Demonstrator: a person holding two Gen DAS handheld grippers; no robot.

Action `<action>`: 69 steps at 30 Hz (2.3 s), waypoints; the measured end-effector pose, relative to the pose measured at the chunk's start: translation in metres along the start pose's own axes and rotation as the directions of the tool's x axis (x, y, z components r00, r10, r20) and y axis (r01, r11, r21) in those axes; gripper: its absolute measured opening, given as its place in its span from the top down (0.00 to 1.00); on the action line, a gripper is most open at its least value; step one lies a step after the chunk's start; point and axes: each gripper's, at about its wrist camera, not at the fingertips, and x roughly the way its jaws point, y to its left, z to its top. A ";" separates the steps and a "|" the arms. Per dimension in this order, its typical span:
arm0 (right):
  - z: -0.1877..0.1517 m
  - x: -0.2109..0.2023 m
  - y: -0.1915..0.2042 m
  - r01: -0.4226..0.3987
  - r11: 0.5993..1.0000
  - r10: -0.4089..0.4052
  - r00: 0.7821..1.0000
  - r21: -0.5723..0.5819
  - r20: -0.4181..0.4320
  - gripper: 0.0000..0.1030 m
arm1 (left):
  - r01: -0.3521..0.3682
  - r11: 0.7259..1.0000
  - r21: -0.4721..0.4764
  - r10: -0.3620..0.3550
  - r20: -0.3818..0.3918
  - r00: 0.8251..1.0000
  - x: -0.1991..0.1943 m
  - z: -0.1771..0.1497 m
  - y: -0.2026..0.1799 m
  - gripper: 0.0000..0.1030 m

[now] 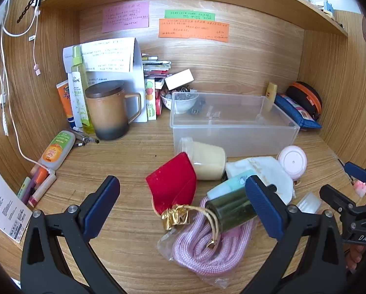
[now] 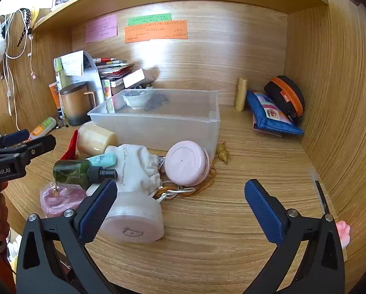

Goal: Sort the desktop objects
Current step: 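Grasp the dark green bottle with the left tool while the right tool grasps the frosted white jar, then lift and carry the bottle and jar toward the clear plastic box with both tools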

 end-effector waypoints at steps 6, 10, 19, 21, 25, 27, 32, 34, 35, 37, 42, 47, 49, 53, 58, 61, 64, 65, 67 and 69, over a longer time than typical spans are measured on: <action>-0.007 0.001 0.008 -0.011 1.000 0.010 1.000 -0.023 -0.014 0.00 | 0.014 1.000 -0.013 -0.014 -0.052 0.999 0.004 -0.013 0.003 0.00; -0.012 0.003 0.016 -0.018 0.999 0.017 0.999 -0.042 -0.030 0.00 | 0.029 0.999 -0.021 -0.031 -0.076 0.997 0.007 -0.019 0.002 0.00; -0.026 0.017 0.029 -0.055 0.996 0.049 0.995 -0.073 -0.083 0.00 | 0.087 0.996 0.024 -0.085 -0.090 0.992 0.011 -0.021 -0.019 0.00; -0.030 0.023 0.031 -0.057 0.995 0.050 0.994 -0.076 -0.099 0.00 | 0.097 0.995 0.029 -0.094 -0.091 0.991 0.014 -0.020 -0.022 0.00; -0.035 0.034 0.033 -0.066 0.995 0.057 0.991 -0.075 -0.120 0.00 | 0.124 0.992 0.033 -0.121 -0.088 0.989 0.020 -0.019 -0.028 0.00; -0.036 0.036 0.035 -0.080 0.994 0.070 0.990 -0.078 -0.123 0.00 | 0.136 0.990 0.031 -0.133 -0.079 0.988 0.022 -0.018 -0.030 0.00; -0.038 0.041 0.037 -0.098 0.992 0.087 0.988 -0.081 -0.126 0.08 | 0.153 0.988 0.038 -0.150 -0.071 0.986 0.030 -0.016 -0.037 0.00; -0.039 0.043 0.036 -0.103 0.992 0.092 0.987 -0.078 -0.135 0.13 | 0.146 0.988 0.049 -0.143 -0.068 0.987 0.032 -0.017 -0.041 0.00; -0.040 0.045 0.036 -0.104 0.992 0.093 0.986 -0.075 -0.140 0.15 | 0.142 0.988 0.056 -0.138 -0.068 0.988 0.033 -0.017 -0.042 0.00; -0.041 0.047 0.034 -0.107 0.992 0.096 0.984 -0.069 -0.150 0.18 | 0.139 0.988 0.060 -0.134 -0.075 0.988 0.036 -0.018 -0.044 0.00; -0.043 0.051 0.033 -0.119 0.991 0.109 0.981 -0.057 -0.159 0.26 | 0.148 0.988 0.043 -0.143 -0.110 0.984 0.045 -0.021 -0.042 0.18; -0.044 0.051 0.034 -0.112 0.991 0.100 0.983 -0.072 -0.153 0.28 | 0.159 0.987 0.023 -0.155 -0.122 0.980 0.049 -0.024 -0.040 0.18; -0.044 0.050 0.034 -0.113 0.991 0.101 0.984 -0.072 -0.149 0.32 | 0.156 0.987 0.029 -0.151 -0.121 0.981 0.049 -0.025 -0.041 0.18; -0.044 0.050 0.033 -0.121 0.990 0.110 0.982 -0.067 -0.153 0.40 | 0.172 0.985 0.028 -0.168 -0.124 0.978 0.049 -0.027 -0.041 0.26; -0.044 0.050 0.030 -0.121 0.991 0.112 0.982 -0.054 -0.152 0.40 | 0.188 0.982 0.023 -0.184 -0.130 0.974 0.049 -0.026 -0.043 0.32; -0.044 0.048 0.027 -0.115 0.992 0.107 0.984 -0.048 -0.144 0.40 | 0.184 0.983 0.022 -0.180 -0.129 0.975 0.049 -0.026 -0.044 0.33; -0.043 0.045 0.024 -0.113 0.993 0.106 0.985 -0.044 -0.136 0.40 | 0.181 0.983 0.026 -0.177 -0.125 0.976 0.047 -0.025 -0.045 0.36; -0.042 0.045 0.023 -0.110 0.993 0.103 0.986 -0.044 -0.133 0.40 | 0.180 0.983 0.028 -0.175 -0.121 0.977 0.046 -0.024 -0.045 0.37; -0.041 0.044 0.021 -0.106 0.994 0.100 0.987 -0.041 -0.127 0.40 | 0.177 0.984 0.029 -0.173 -0.115 0.978 0.045 -0.023 -0.046 0.38; -0.041 0.043 0.019 -0.110 0.993 0.104 0.986 -0.037 -0.127 0.40 | 0.176 0.984 0.028 -0.172 -0.114 0.979 0.044 -0.022 -0.045 0.38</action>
